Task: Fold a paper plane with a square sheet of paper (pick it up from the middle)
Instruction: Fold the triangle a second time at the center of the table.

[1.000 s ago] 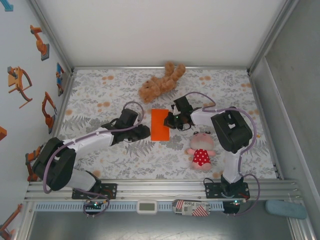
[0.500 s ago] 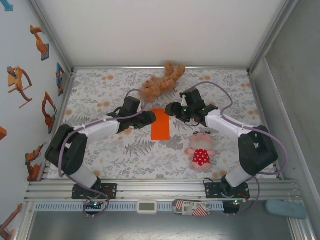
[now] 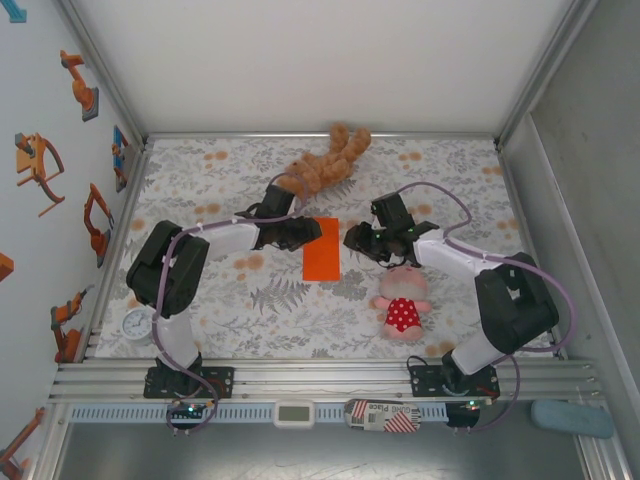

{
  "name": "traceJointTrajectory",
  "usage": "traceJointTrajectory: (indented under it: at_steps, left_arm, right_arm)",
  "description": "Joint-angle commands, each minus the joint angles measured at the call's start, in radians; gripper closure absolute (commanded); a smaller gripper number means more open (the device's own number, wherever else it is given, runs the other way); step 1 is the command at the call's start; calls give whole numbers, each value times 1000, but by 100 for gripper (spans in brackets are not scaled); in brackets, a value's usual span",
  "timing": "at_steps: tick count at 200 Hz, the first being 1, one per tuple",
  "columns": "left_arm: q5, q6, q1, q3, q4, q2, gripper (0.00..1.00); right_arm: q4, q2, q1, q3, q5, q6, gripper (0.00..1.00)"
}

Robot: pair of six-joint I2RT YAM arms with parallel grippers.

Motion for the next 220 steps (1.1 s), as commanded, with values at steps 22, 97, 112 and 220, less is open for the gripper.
traceJointTrajectory:
  at_steps: [22,97,112,220]
  left_arm:
    - [-5,-15,7,43,-70,57,58]
    - [-58,-126,5,-15,-125,67,59]
    - [-61,-154,4,-27,-130,67,59]
    - [-57,-185,1,-38,-138,74,61]
  right_arm:
    - [77,29,-1,-48,-99,43,59]
    - [124,40,-1,-115,-162,100,60]
    - [146,47,1,-130,-178,124,60]
    - [153,116,50,-151,-195,120,69]
